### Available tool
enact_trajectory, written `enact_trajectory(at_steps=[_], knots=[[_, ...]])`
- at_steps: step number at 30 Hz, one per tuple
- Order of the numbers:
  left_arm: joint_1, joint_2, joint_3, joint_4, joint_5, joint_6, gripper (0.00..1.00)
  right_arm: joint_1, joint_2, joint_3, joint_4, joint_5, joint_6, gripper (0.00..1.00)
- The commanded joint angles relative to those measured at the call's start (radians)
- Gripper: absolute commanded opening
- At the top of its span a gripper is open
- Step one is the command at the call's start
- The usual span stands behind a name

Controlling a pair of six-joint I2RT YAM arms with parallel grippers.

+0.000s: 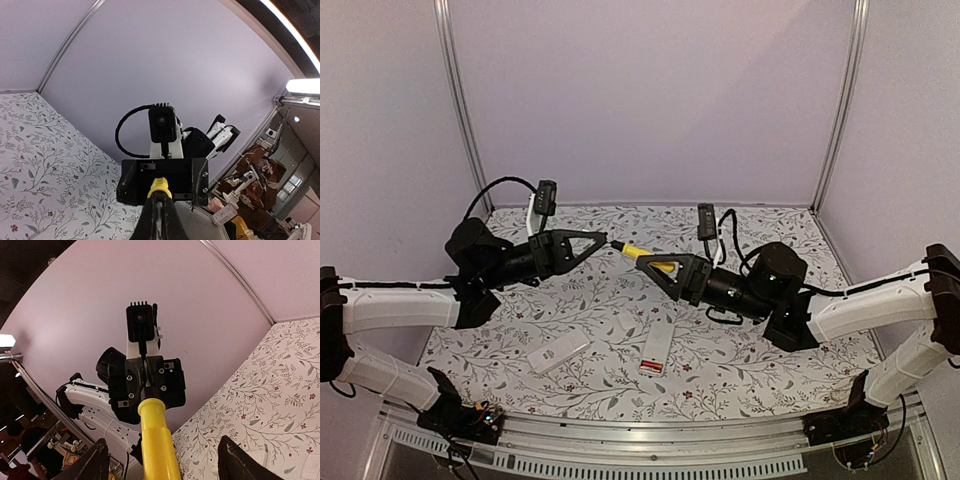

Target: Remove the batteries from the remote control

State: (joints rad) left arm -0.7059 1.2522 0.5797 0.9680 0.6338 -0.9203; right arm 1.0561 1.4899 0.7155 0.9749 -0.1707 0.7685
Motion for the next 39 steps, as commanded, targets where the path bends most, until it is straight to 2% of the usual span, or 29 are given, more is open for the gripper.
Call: enact_trajectory(at_steps=[1, 6, 9, 13, 18, 23, 31, 33, 36, 39], knots=[[-0.017, 0.000, 0.006, 0.028, -0.012, 0.016, 0.00, -0.007, 0.012, 0.039, 0.046, -0.037, 0.009, 0.69], [-0.027, 0.009, 0.010, 0.035, -0.012, 0.016, 0.00, -0.007, 0.013, 0.054, 0.055, -0.048, 0.008, 0.50], [-0.030, 0.009, 0.009, 0.036, -0.016, 0.022, 0.00, -0.006, 0.018, 0.057, 0.055, -0.056, 0.009, 0.42], [-0.031, 0.012, 0.007, 0.040, -0.020, 0.023, 0.00, -0.007, 0.021, 0.057, 0.054, -0.059, 0.012, 0.36], [-0.033, 0.017, 0.015, 0.040, -0.022, 0.021, 0.00, -0.007, 0.023, 0.056, 0.053, -0.059, 0.010, 0.34], [-0.034, 0.029, 0.018, 0.042, -0.019, 0.020, 0.00, -0.007, 0.026, 0.056, 0.046, -0.061, 0.011, 0.24], [-0.037, 0.053, 0.030, 0.020, -0.027, 0.018, 0.01, -0.007, -0.001, 0.034, 0.012, -0.008, -0.009, 0.02], [-0.037, 0.059, 0.040, -0.022, -0.035, 0.027, 0.19, -0.007, -0.016, 0.027, -0.023, 0.026, -0.019, 0.00], [-0.037, 0.068, 0.047, -0.121, -0.054, 0.050, 0.48, -0.007, -0.063, 0.025, -0.172, 0.121, -0.040, 0.00], [-0.040, 0.070, 0.035, -0.228, -0.081, 0.073, 0.67, -0.007, -0.147, -0.004, -0.389, 0.256, -0.049, 0.00]])
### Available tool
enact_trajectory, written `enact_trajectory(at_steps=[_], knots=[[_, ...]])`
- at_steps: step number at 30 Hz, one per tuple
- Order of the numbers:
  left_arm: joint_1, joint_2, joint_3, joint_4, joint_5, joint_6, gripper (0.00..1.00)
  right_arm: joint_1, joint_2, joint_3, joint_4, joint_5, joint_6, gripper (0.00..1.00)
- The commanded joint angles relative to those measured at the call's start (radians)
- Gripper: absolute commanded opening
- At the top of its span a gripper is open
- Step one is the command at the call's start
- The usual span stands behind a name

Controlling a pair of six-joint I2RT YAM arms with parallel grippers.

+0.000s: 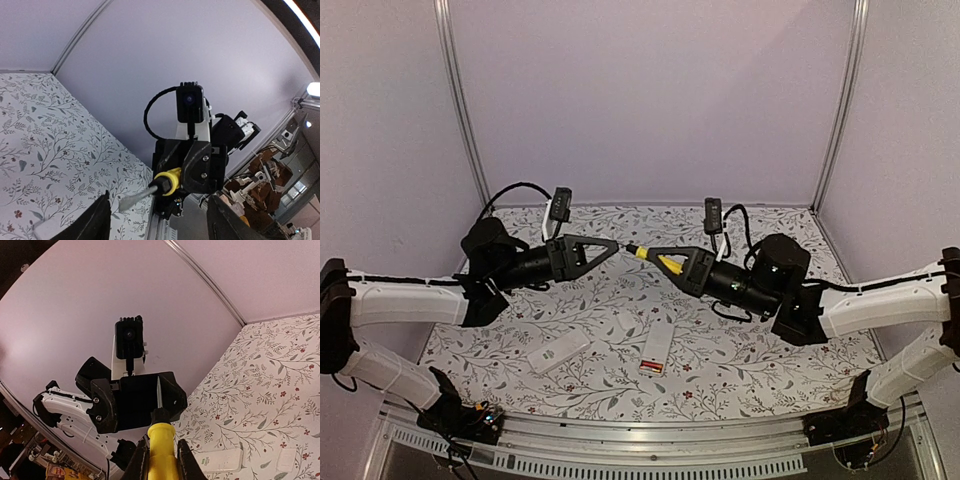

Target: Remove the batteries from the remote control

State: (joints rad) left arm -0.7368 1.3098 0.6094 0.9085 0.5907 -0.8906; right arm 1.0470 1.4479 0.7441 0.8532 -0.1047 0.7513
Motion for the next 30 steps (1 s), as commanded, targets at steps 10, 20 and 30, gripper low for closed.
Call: enact_trajectory(at_steps=[10, 20, 30], knots=[[-0.031, 0.091, -0.039, -0.369, -0.094, 0.032, 0.75, 0.003, -0.258, -0.078, -0.848, 0.430, 0.108, 0.00], [-0.065, 0.176, -0.063, -0.403, -0.111, -0.010, 0.75, 0.004, -0.202, -0.136, -0.913, 0.427, 0.217, 0.00], [-0.066, 0.207, -0.028, -0.458, -0.116, 0.018, 0.77, 0.005, -0.081, -0.091, -0.900, 0.376, 0.191, 0.00]])
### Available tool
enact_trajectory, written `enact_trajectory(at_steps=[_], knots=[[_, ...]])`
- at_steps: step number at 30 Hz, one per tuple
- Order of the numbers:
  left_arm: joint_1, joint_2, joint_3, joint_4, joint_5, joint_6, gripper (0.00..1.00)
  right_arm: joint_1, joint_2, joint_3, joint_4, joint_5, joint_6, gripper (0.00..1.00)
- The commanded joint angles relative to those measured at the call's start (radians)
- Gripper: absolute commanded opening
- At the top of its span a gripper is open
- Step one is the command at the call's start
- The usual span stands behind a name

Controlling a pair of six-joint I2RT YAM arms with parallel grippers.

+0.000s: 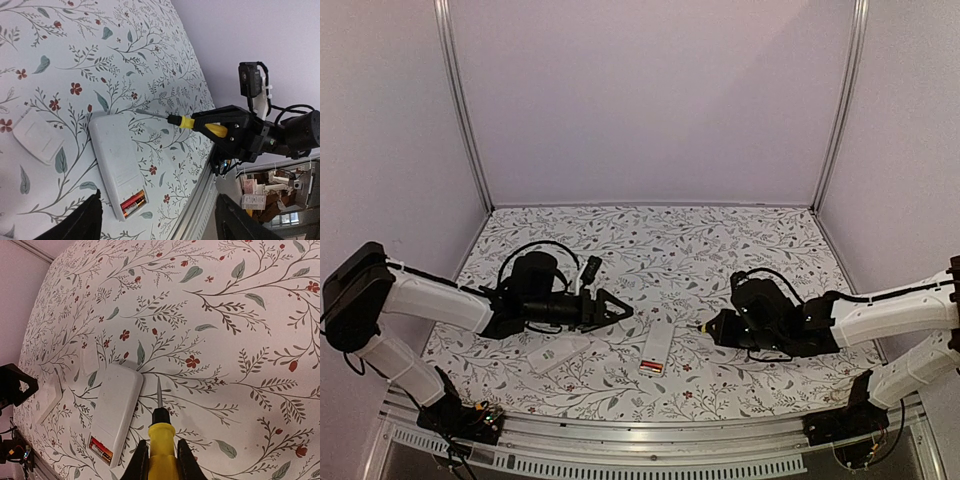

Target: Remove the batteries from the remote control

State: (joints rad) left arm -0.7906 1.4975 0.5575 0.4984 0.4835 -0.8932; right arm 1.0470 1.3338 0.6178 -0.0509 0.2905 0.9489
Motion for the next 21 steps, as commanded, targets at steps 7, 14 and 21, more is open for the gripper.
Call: enact_trajectory(at_steps=[7, 14, 21], knots=[[-0.006, 0.018, 0.078, -0.161, -0.024, 0.093, 0.78, 0.010, 0.103, 0.067, 0.069, -0.084, -0.057, 0.00], [0.012, 0.017, 0.093, -0.204, -0.013, 0.127, 0.78, 0.031, 0.185, 0.139, 0.121, -0.150, -0.132, 0.00], [0.037, 0.029, 0.146, -0.327, -0.008, 0.236, 0.79, 0.062, 0.238, 0.200, 0.122, -0.181, -0.202, 0.00]])
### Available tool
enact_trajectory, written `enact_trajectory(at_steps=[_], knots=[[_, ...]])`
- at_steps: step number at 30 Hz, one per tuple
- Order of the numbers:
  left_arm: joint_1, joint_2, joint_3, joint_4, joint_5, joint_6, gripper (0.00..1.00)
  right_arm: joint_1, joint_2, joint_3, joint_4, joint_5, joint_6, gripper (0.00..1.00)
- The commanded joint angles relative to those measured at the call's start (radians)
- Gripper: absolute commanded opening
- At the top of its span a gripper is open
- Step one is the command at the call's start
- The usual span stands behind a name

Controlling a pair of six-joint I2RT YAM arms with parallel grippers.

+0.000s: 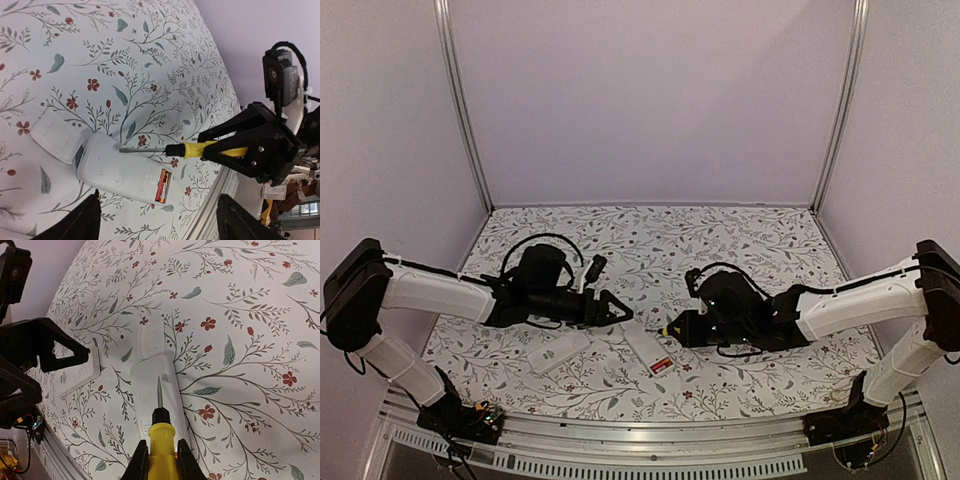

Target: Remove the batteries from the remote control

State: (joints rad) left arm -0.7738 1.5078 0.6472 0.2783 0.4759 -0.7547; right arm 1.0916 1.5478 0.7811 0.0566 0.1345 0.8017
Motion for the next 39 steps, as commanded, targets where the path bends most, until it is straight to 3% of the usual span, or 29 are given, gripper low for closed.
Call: enact_trajectory(at_steps=[1, 9, 14, 19, 29, 39], knots=[[0.024, 0.029, 0.077, -0.147, 0.000, 0.128, 0.80, 0.018, 0.021, 0.037, 0.006, -0.017, -0.057, 0.00], [0.036, 0.198, 0.301, -0.492, -0.028, 0.381, 0.82, 0.019, -0.144, -0.011, -0.146, 0.061, -0.103, 0.00], [0.027, 0.281, 0.383, -0.564, -0.041, 0.426, 0.82, 0.044, -0.218, -0.036, -0.245, 0.045, -0.104, 0.00], [-0.011, 0.344, 0.465, -0.641, -0.148, 0.494, 0.85, 0.084, -0.251, -0.042, -0.318, 0.053, -0.088, 0.00], [-0.055, 0.419, 0.544, -0.694, -0.222, 0.550, 0.87, 0.110, -0.241, -0.039, -0.335, 0.069, -0.080, 0.00], [-0.076, 0.428, 0.544, -0.673, -0.194, 0.563, 0.78, 0.117, -0.207, -0.028, -0.334, 0.065, -0.096, 0.00]])
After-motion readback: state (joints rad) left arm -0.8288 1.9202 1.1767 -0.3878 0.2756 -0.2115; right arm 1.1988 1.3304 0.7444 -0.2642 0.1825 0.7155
